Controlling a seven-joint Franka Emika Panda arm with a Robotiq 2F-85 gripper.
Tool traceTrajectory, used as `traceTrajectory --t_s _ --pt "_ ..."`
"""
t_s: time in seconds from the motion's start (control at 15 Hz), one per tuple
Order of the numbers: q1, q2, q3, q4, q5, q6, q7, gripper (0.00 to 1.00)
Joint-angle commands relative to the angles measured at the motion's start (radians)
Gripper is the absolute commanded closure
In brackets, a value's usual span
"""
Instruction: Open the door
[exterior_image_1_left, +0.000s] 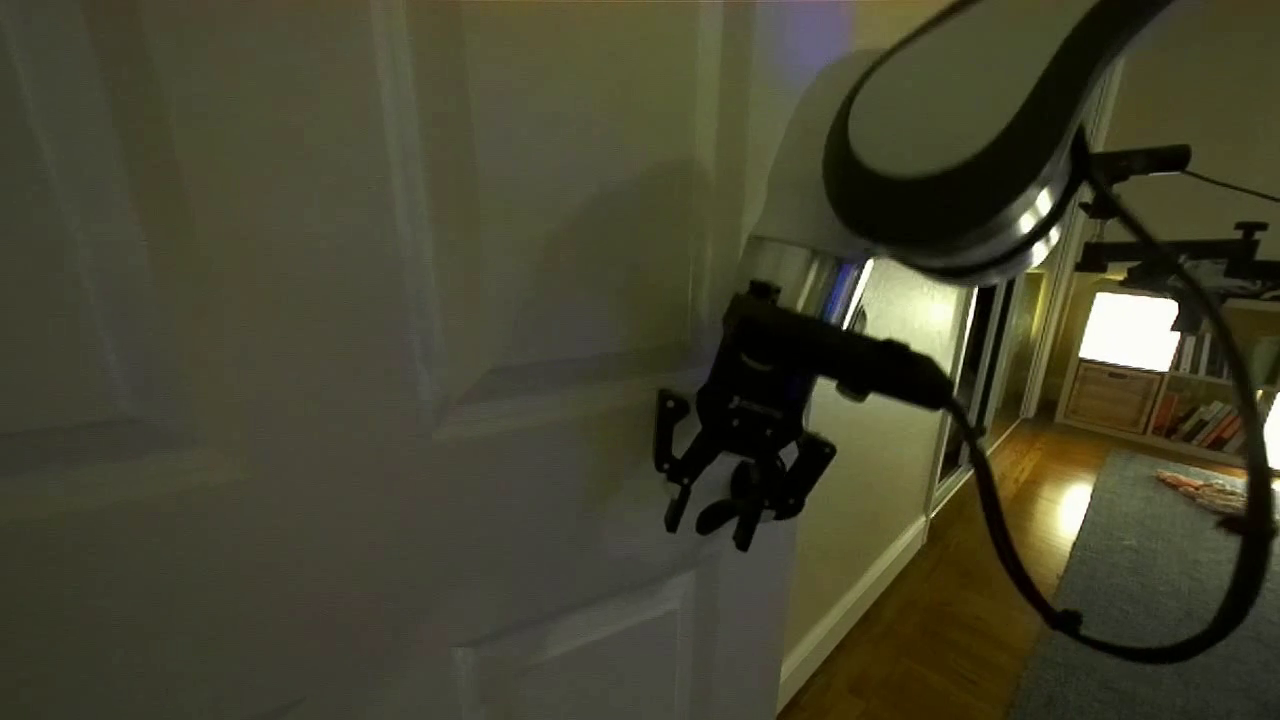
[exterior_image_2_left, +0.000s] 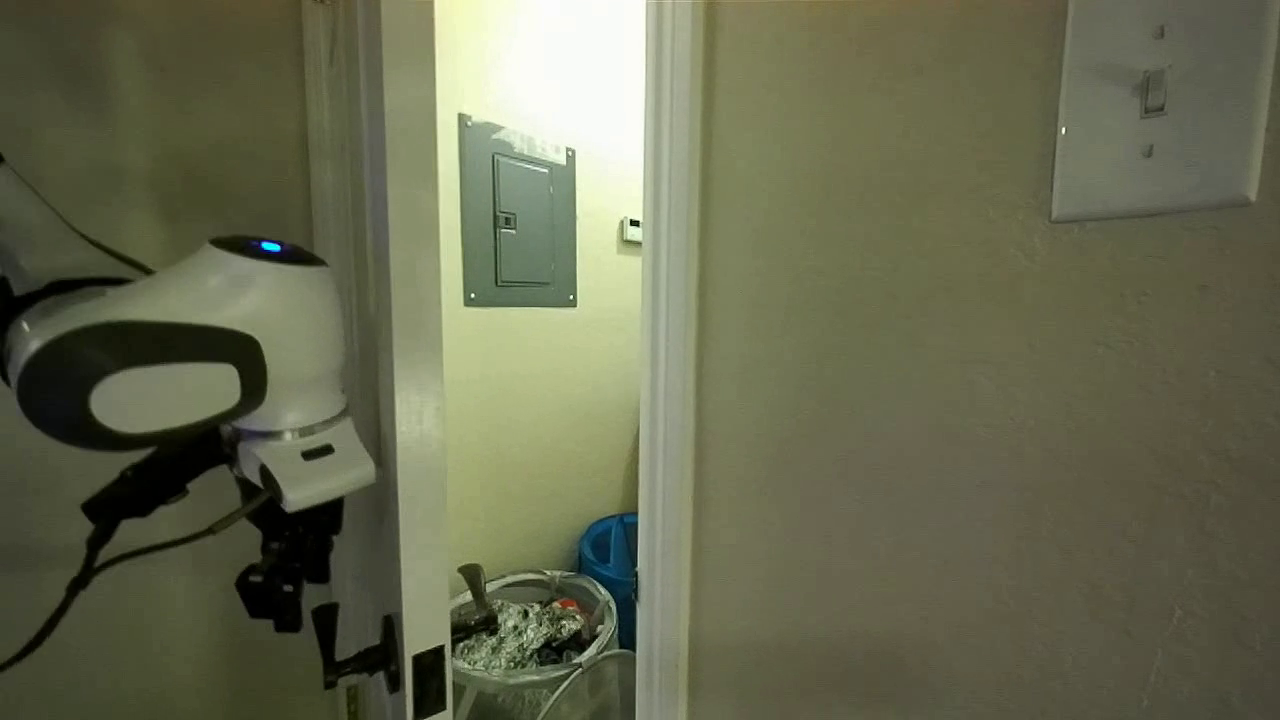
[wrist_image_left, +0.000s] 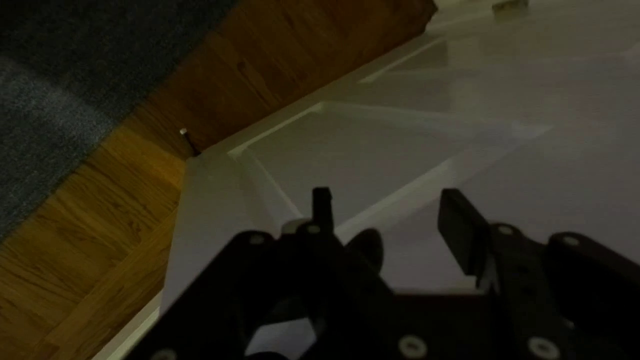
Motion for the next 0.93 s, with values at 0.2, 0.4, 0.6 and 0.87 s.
traceTrajectory --t_s 0.2,0.4,0.6,0.87 --pt "-0.084 -0.322 0.067 -0.072 0.167 -0.535 -0.295 0.00" --pt "-0.021 -0.395 -0.039 -0.040 0.124 -0.777 -0.351 0.00" --pt "-0.014 -0.459 -0.072 -0.040 0.060 -0.862 -0.365 0.00" --pt "-0.014 -0.528 -0.097 -0.060 0.005 -0.849 -0.383 0.00"
